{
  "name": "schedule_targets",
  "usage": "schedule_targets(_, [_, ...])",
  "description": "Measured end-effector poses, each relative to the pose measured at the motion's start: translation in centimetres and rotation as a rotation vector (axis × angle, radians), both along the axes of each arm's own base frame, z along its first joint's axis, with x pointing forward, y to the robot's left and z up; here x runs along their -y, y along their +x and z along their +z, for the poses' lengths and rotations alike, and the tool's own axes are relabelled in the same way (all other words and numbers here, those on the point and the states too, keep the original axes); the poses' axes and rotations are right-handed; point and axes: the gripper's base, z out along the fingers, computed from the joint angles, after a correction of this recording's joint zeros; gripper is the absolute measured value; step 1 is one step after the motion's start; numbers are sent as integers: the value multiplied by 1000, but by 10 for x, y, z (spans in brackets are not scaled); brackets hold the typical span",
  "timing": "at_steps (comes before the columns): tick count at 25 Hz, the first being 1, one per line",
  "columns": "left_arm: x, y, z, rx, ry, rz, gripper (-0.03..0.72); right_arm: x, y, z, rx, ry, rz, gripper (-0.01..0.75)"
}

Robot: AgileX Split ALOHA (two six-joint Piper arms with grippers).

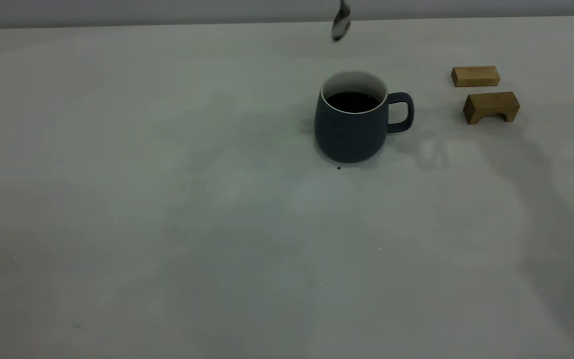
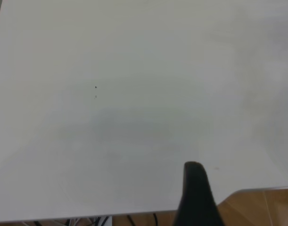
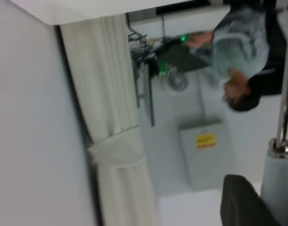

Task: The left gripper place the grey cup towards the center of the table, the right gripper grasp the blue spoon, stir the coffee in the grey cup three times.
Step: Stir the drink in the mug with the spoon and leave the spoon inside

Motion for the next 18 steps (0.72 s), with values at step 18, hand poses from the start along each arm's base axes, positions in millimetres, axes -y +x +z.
schedule_targets(18, [0,0,0,0,0,0,585,21,7,-80,-62,-28,-48,94])
